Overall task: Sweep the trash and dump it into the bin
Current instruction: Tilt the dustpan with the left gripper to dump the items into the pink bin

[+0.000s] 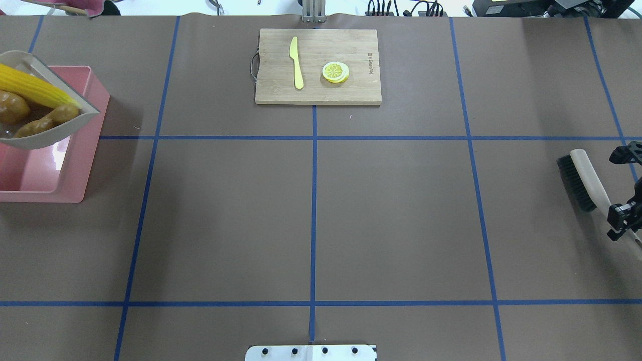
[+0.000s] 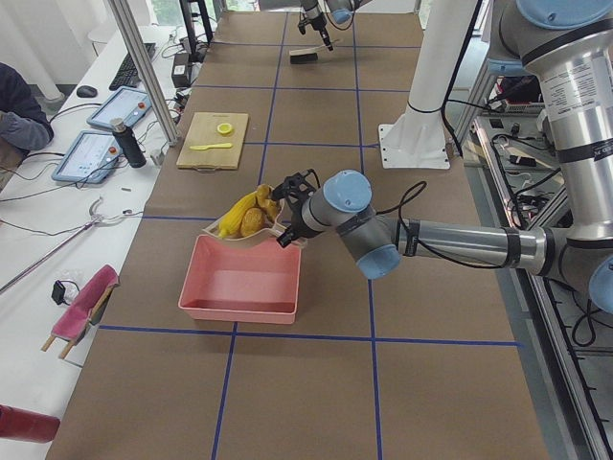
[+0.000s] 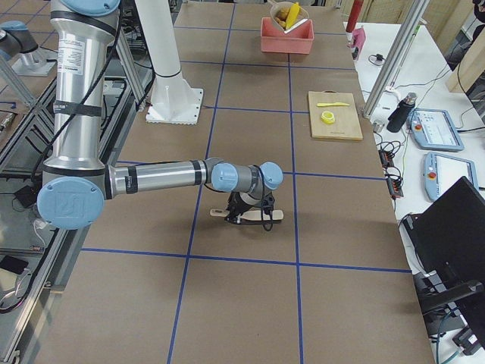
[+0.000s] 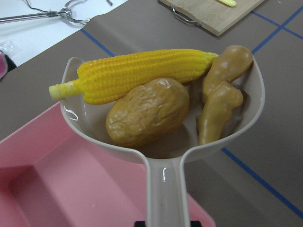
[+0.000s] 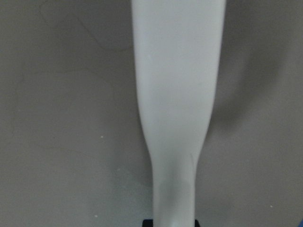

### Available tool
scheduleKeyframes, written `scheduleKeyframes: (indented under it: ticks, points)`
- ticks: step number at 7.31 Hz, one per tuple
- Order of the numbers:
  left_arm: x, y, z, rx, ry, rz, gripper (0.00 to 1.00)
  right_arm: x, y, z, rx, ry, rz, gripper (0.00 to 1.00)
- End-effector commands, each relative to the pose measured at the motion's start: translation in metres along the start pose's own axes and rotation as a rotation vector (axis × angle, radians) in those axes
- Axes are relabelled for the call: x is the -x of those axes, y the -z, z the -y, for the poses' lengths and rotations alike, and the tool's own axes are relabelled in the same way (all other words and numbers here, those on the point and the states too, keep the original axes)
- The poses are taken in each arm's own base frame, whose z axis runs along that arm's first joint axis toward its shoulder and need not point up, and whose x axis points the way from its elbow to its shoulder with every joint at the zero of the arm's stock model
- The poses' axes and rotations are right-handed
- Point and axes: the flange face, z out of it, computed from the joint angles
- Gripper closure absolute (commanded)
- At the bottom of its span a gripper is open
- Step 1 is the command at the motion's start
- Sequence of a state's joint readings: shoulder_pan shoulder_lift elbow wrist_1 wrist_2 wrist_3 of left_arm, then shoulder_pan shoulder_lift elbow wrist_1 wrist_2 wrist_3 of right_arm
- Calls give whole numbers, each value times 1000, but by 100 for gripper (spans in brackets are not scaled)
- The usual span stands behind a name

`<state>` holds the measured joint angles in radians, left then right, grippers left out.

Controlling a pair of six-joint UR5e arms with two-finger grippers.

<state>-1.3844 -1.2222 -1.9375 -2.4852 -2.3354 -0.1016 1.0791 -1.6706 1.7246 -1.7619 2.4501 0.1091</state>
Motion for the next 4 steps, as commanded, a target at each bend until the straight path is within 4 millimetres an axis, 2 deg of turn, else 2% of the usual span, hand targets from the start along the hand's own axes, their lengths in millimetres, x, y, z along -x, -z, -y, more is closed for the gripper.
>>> scheduleKeyframes:
  ticks: [1,2,3,4]
  points:
    - [28,25,-42,49,-9,69,100,6,-3,14,7,1,-3,100]
    - [52,38,-58,111,-30,96,100,10,-4,16,9,9,-4,100]
    - [75,55,-65,174,-60,117,100,10,-4,16,9,9,-4,97]
    - [81,58,-58,193,-86,117,100,11,-4,19,9,11,-4,64]
